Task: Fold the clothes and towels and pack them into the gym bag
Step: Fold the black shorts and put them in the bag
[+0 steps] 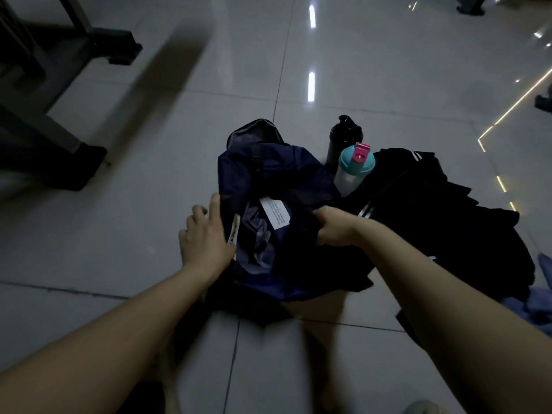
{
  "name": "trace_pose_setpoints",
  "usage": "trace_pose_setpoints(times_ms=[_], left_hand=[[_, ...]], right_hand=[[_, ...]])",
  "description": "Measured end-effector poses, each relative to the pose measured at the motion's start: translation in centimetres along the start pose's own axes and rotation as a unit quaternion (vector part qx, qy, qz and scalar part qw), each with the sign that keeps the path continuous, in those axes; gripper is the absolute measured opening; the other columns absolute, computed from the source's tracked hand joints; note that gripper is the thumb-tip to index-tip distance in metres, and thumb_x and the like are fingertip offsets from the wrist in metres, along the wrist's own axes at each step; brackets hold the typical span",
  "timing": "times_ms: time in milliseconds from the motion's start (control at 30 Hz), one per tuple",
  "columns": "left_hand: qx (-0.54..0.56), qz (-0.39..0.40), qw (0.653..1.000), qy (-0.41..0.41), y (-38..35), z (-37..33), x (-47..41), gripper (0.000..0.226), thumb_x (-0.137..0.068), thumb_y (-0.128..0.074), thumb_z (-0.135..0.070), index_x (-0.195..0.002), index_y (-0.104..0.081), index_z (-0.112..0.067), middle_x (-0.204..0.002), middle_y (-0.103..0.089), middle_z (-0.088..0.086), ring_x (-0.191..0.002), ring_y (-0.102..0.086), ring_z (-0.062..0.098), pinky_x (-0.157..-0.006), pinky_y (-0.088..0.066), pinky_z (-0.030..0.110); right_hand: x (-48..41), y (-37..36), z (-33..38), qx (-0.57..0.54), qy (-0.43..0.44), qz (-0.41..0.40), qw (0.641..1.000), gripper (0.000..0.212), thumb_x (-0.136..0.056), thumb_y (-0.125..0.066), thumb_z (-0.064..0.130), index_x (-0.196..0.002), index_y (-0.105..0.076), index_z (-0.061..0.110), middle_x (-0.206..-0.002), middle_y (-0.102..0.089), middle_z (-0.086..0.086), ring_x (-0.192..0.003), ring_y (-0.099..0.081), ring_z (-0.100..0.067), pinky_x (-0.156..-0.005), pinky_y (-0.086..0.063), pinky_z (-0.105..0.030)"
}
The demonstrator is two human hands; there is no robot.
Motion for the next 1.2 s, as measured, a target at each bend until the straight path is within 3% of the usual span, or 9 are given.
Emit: trace_pose_setpoints(times_ms=[100, 167, 267, 500, 600, 767, 967, 1033, 1200], left_hand=[[0.089, 0.085, 0.985, 0.118, -1.5, 1.0, 0.7, 0.08, -0.08, -0.08, -0.031, -0.143, -0.035, -0.015, -0.118, -0.061, 0.013, -0.093, -0.061, 0.035, -0.075, -0.05, 0.039], [0.168, 0.143, 0.959, 0.179, -2.7, 2.1, 1.1, 0.042, -0.081, -0.079, -0.028, -0.116, -0.063, -0.011, -0.109, -0.071, 0.013, -0.09, -0.065, 0.032, -0.077, -0.053, 0.036], [0.31, 0.156, 0.915, 0.207, -3.5, 3.3, 1.2, 0.015, -0.082, -0.079, -0.022, -0.092, -0.072, -0.015, -0.099, -0.075, 0.012, -0.089, -0.07, 0.03, -0.086, -0.059, 0.043], [0.384, 0.27, 0.867, 0.169, -2.9, 4.8, 1.9, 0.029, -0.087, -0.076, -0.01, -0.115, -0.07, -0.01, -0.104, -0.076, 0.006, -0.092, -0.074, 0.024, -0.089, -0.06, 0.042], [0.455, 0.292, 0.822, 0.177, -1.9, 4.6, 2.9, 0.025, -0.09, -0.07, -0.001, -0.114, -0.07, -0.004, -0.103, -0.077, 0.012, -0.084, -0.075, 0.021, -0.07, -0.06, 0.027], [0.535, 0.335, 0.749, 0.201, -0.3, 6.0, 4.1, 0.031, -0.088, -0.07, -0.011, -0.119, -0.069, -0.004, -0.109, -0.076, 0.015, -0.096, -0.075, 0.028, -0.074, -0.061, 0.032], [0.611, 0.352, 0.672, 0.225, 0.1, 5.8, 5.1, 0.03, -0.093, -0.063, -0.02, -0.115, -0.071, -0.001, -0.111, -0.074, 0.021, -0.089, -0.076, 0.029, -0.066, -0.062, 0.032], [0.573, 0.318, 0.717, 0.238, -0.3, 6.2, 5.1, 0.031, -0.096, -0.064, -0.026, -0.11, -0.072, -0.001, -0.107, -0.075, 0.02, -0.085, -0.076, 0.027, -0.064, -0.061, 0.03], [0.19, 0.032, 0.963, 0.188, -0.7, 10.1, 6.4, 0.033, -0.084, -0.079, -0.033, -0.088, -0.056, -0.01, -0.087, -0.065, 0.008, -0.08, -0.063, 0.034, -0.07, -0.053, 0.044]], right_hand=[[-0.4, 0.9, 2.7, -0.036, 0.059, -0.007, 0.998, 0.01, -0.082, -0.069, 0.01, -0.087, -0.061, 0.012, -0.086, -0.067, -0.005, -0.08, -0.064, -0.021, -0.068, -0.049, -0.032], [-1.2, 0.2, 4.9, -0.025, 0.1, -0.009, 0.995, 0.025, -0.086, -0.067, 0.017, -0.11, -0.063, 0.01, -0.106, -0.068, -0.007, -0.097, -0.065, -0.022, -0.084, -0.053, -0.036], [-2.4, -2.9, 7.6, 0.048, 0.129, 0.013, 0.99, 0.045, -0.09, -0.06, 0.014, -0.134, -0.052, 0.012, -0.134, -0.058, -0.012, -0.121, -0.056, -0.03, -0.1, -0.047, -0.037], [-4.6, -7.9, 8.2, 0.144, 0.094, 0.177, 0.969, 0.039, -0.095, -0.055, 0.008, -0.134, -0.053, 0.005, -0.135, -0.055, -0.016, -0.123, -0.055, -0.034, -0.102, -0.047, -0.045], [-5.3, -8.9, 8.5, 0.154, 0.099, 0.189, 0.965, 0.04, -0.094, -0.057, 0.008, -0.134, -0.055, 0.006, -0.133, -0.058, -0.015, -0.119, -0.057, -0.032, -0.103, -0.048, -0.044], [-5.3, -11.1, 8.9, 0.213, 0.131, 0.138, 0.958, 0.046, -0.096, -0.058, 0.017, -0.14, -0.049, 0.011, -0.141, -0.053, -0.012, -0.128, -0.052, -0.034, -0.108, -0.041, -0.046], [-5.3, -13.4, 7.4, 0.266, 0.148, 0.075, 0.95, 0.03, -0.097, -0.056, 0.025, -0.123, -0.055, 0.011, -0.124, -0.062, -0.013, -0.116, -0.058, -0.032, -0.101, -0.035, -0.043], [-5.2, -13.8, 6.9, 0.27, 0.145, 0.071, 0.949, 0.029, -0.096, -0.058, 0.026, -0.121, -0.055, 0.012, -0.122, -0.062, -0.013, -0.115, -0.057, -0.032, -0.1, -0.036, -0.043], [-4.7, -14.5, 7.2, 0.238, 0.141, 0.068, 0.959, 0.04, -0.092, -0.061, 0.025, -0.128, -0.05, 0.012, -0.124, -0.062, -0.015, -0.113, -0.059, -0.037, -0.097, -0.041, -0.043]])
Point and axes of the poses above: each hand's wrist, its own x-axis away from the middle knuckle, its own y-axis out of the back of the hand, z = x × y, the point moved 3 cm from there along -x, towards the middle knuckle
